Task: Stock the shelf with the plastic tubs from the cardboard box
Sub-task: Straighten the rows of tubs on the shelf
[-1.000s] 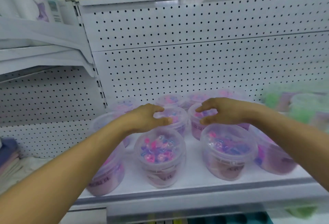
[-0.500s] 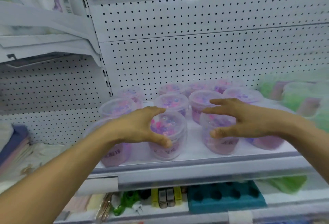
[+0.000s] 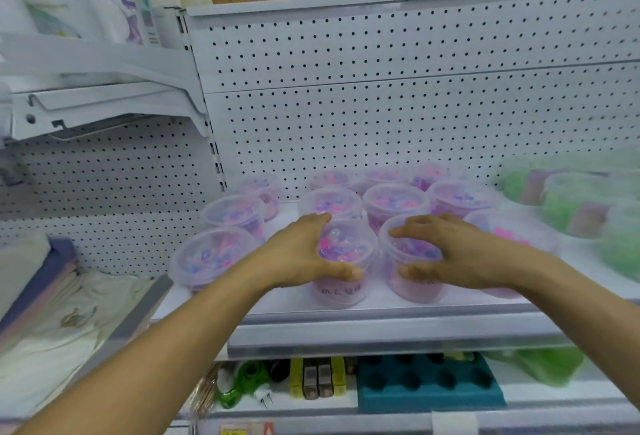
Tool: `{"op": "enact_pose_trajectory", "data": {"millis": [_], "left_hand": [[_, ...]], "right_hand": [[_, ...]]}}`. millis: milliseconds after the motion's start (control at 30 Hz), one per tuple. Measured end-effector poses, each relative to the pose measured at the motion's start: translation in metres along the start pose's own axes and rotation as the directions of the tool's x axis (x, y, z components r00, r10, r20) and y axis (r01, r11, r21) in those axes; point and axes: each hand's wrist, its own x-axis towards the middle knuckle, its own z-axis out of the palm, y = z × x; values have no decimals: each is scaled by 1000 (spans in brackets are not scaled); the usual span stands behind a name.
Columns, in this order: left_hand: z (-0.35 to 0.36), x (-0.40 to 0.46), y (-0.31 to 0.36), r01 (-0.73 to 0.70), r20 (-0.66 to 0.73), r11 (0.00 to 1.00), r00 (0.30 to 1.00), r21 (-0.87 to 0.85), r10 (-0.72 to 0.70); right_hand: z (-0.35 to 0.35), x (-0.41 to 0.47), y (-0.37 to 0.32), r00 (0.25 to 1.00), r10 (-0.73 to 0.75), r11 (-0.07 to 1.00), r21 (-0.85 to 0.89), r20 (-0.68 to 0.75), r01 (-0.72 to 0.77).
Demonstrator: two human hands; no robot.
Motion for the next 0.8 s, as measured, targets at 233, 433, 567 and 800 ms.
{"op": "enact_pose_trajectory", "data": {"millis": [233,433,567,800], "left_hand": [[-31,21,-35,-39,-131,999,991,-37,34],[-90,66,-114,223,-202,971,950,-90,-237],[-99,92,-145,335,-92,925,930,-180,-355],[-87,127,-135,301,-13,950,953,-82,-303]], "right_hand": [[-16,51,-15,991,56,980,196,-126,-30],[-24,126,-35,996,11,957,288,-84,13],[-20,173,-39,1000,14,968,250,-10,-11],[-2,206,-33,997,71,975,209,28,-75]]}}
